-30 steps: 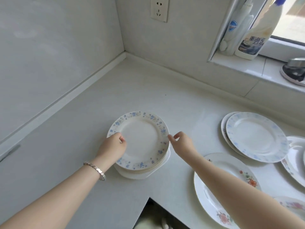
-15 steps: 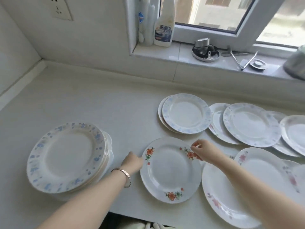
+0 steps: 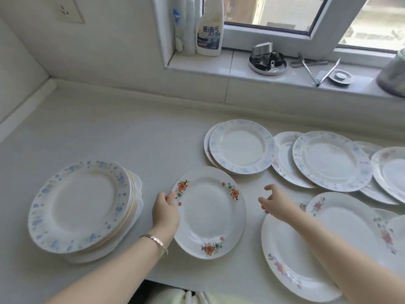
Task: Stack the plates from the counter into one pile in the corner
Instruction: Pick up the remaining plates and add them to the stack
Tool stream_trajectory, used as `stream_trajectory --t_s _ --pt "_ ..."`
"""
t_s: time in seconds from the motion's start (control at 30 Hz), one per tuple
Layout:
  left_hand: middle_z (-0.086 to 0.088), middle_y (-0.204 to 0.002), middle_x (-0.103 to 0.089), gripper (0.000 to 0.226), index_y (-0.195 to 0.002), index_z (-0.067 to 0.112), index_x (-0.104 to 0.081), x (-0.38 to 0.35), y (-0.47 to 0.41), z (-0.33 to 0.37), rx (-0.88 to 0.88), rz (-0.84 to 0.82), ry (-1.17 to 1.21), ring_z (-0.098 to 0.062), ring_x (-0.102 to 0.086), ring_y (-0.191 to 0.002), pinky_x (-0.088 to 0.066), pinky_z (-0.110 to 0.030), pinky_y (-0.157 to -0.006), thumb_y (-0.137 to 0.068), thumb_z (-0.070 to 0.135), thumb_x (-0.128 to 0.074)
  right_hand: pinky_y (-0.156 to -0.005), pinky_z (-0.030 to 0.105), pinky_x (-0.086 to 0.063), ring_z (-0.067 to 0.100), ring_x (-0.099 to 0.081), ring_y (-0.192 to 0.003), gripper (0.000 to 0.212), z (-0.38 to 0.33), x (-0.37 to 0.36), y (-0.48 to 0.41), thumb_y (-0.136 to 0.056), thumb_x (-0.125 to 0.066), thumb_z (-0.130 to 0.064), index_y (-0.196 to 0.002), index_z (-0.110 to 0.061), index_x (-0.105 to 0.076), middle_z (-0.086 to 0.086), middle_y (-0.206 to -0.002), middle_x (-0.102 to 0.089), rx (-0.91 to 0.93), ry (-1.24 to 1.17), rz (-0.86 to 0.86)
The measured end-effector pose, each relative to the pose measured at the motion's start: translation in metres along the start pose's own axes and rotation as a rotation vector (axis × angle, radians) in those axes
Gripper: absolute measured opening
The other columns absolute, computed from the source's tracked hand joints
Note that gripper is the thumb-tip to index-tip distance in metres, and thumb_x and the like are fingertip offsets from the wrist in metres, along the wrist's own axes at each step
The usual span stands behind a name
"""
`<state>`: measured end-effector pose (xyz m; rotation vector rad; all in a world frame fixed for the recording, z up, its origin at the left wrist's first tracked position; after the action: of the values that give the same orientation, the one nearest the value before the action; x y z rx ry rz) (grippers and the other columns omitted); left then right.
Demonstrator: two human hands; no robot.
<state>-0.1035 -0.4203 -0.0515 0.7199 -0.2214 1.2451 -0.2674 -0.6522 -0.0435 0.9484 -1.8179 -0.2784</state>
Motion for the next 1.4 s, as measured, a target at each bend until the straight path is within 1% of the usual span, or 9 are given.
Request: stream_trajectory --t_s 0.17,0.37,0.53,0.7,0.83,0.97,1.13,1.23,1.4 --pt "0.001 -0.060 -0.042 0.034 -0.063 0.010 -0.044 0.074 -0.010 0.022 0.033 0.292 0.270 -0.021 -0.039 -0.061 -0.032 -0.028 -0.065 -0.095 0.021 -0.044 -0.069 0.029 -0.047 0.015 -0.062 -0.068 0.048 -0.030 -0.015 0.001 -0.088 -0.051 -0.023 -0.132 -0.012 -0.037 0.000 -0.077 -0.063 0.074 0.051 -0.018" --pt "0.000 -0.057 -0.038 0.038 -0.056 0.013 -0.037 0.169 -0.029 0.010 0.111 0.568 0.476 -0.012 -0.033 -0.051 -0.033 -0.015 -0.039 -0.093 0.016 -0.042 -0.058 0.022 -0.044 0.007 -0.060 -0.062 0.041 -0.080 -0.046 0.010 -0.087 -0.052 -0.024 -0.126 -0.014 -0.044 -0.006 -0.070 -0.064 0.202 0.114 -0.064" --pt "-0.001 -0.058 -0.036 0.040 -0.055 0.010 -0.033 0.213 -0.039 -0.036 0.264 0.702 0.459 -0.023 -0.041 -0.070 -0.032 -0.025 -0.047 -0.094 0.013 -0.040 -0.057 0.023 -0.045 0.009 -0.059 -0.059 0.033 -0.113 -0.077 0.019 -0.088 -0.052 -0.020 -0.120 -0.013 -0.048 -0.003 -0.070 -0.063 0.270 0.121 -0.135" --pt "0.000 -0.060 -0.040 0.035 -0.060 0.007 -0.040 0.223 -0.042 -0.074 0.375 0.720 0.517 -0.016 -0.040 -0.052 -0.038 -0.025 -0.054 -0.095 0.013 -0.040 -0.055 0.020 -0.044 0.008 -0.059 -0.059 0.029 -0.134 -0.098 0.025 -0.088 -0.051 -0.020 -0.116 -0.014 -0.050 -0.003 -0.071 -0.063 0.302 0.164 -0.180" --pt "0.000 -0.060 -0.041 0.039 -0.056 0.012 -0.036 0.223 -0.048 -0.084 0.376 0.721 0.521 -0.024 -0.046 -0.074 -0.037 -0.029 -0.066 -0.095 0.014 -0.042 -0.055 0.020 -0.043 0.007 -0.060 -0.062 0.026 -0.142 -0.108 0.027 -0.089 -0.051 -0.023 -0.114 -0.015 -0.053 -0.006 -0.072 -0.063 0.309 0.216 -0.201" --pt "-0.004 -0.060 -0.041 0.034 -0.062 0.005 -0.042 0.222 -0.056 -0.098 0.378 0.674 0.455 -0.024 -0.044 -0.074 -0.037 -0.028 -0.063 -0.095 0.015 -0.042 -0.054 0.019 -0.043 0.009 -0.061 -0.065 0.026 -0.146 -0.112 0.026 -0.090 -0.050 -0.023 -0.114 -0.014 -0.055 -0.005 -0.074 -0.063 0.313 0.240 -0.212" --pt "-0.009 -0.058 -0.051 0.029 -0.073 0.001 -0.051 0.234 -0.063 -0.112 0.309 0.461 0.133 -0.030 -0.053 -0.056 -0.048 -0.036 -0.061 -0.092 0.018 -0.040 -0.053 0.019 -0.042 0.010 -0.061 -0.065 0.025 -0.149 -0.112 0.024 -0.091 -0.050 -0.022 -0.113 -0.013 -0.056 -0.003 -0.075 -0.063 0.316 0.255 -0.208" --pt "-0.007 -0.055 -0.064 0.033 -0.072 0.006 -0.052 0.244 -0.059 -0.107 0.226 0.270 -0.163 -0.024 -0.059 -0.043 -0.044 -0.025 -0.048 -0.090 0.032 -0.044 -0.053 0.019 -0.042 0.009 -0.060 -0.064 0.025 -0.151 -0.111 0.022 -0.091 -0.050 -0.022 -0.114 -0.012 -0.056 -0.004 -0.074 -0.062 0.327 0.264 -0.207" --pt "-0.012 -0.082 -0.064 0.042 -0.088 0.007 -0.048 0.250 -0.058 -0.111 0.176 0.272 -0.534 -0.030 -0.061 -0.071 -0.042 -0.031 -0.058 -0.087 0.049 -0.048 -0.054 0.019 -0.043 0.008 -0.060 -0.065 0.024 -0.151 -0.112 0.021 -0.092 -0.050 -0.022 -0.113 -0.013 -0.057 -0.005 -0.075 -0.062 0.338 0.289 -0.209"
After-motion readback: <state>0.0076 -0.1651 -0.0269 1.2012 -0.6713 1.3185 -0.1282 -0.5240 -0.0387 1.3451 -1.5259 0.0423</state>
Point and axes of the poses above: each hand's wrist, its own y-axis away from the middle knuckle, its own x-axis out of the back of the hand, z = x × y, the point moved 2 cm from there along -y, towards the middle knuckle
